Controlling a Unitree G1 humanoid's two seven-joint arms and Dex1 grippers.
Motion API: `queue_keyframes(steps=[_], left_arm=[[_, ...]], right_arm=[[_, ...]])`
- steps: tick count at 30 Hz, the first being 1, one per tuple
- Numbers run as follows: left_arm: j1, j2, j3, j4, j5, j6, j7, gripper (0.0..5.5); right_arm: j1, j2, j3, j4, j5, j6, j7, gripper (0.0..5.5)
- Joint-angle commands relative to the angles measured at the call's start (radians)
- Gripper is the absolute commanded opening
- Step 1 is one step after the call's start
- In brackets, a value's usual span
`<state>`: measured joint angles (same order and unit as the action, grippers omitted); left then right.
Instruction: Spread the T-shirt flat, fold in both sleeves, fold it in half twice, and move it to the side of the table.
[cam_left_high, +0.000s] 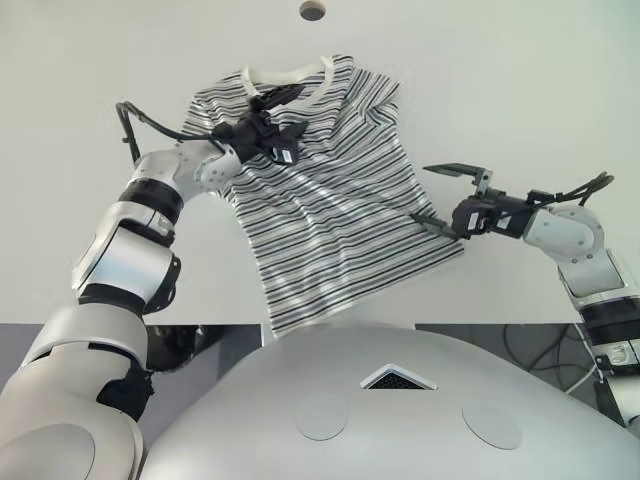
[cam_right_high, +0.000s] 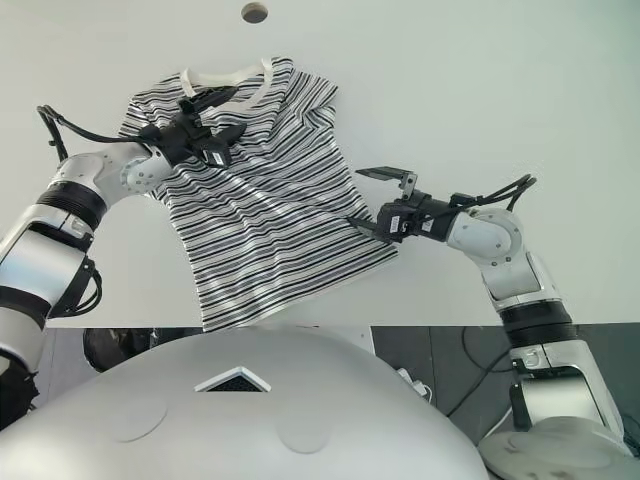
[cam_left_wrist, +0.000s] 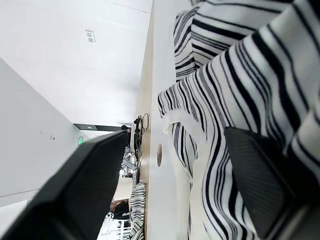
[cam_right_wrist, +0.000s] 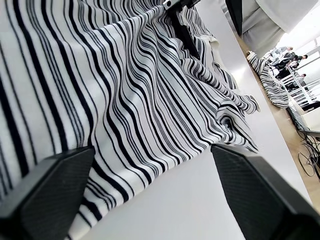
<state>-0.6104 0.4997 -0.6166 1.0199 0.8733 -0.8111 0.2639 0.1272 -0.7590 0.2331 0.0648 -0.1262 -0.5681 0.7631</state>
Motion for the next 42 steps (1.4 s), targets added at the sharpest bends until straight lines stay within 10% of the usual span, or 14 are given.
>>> queue_keyframes(steps=[1,12,23,33,42], left_arm=[[0.004,-0.012,-0.041,0.073,0.044,0.054,0.034,3.56],[-0.034,-0.019,-0.053,0.058,0.023,0.036,0.220,3.56],[0.180,0.047,0.342,-0.480,-0.436,-0.080,0.165,3.56],[0.436,0.088,0.522,-0.727,-0.612,0.086,-0.065,3.56],[0.552,0.086,0.582,-0.811,-0.590,0.126,-0.186,3.56]], right_arm=[[0.087,-0.032,0.014,-0.093,-0.054,0.029,0.006,4.35],[0.175,-0.026,0.028,-0.230,-0.063,0.081,-0.016,4.35],[-0.226,0.162,-0.124,-0.193,0.358,0.357,-0.038,4.35],[-0.672,0.409,0.107,0.798,-0.036,0.147,-0.155,4.35],[-0.873,0.435,0.177,1.189,-0.234,0.055,-0.359,4.35]])
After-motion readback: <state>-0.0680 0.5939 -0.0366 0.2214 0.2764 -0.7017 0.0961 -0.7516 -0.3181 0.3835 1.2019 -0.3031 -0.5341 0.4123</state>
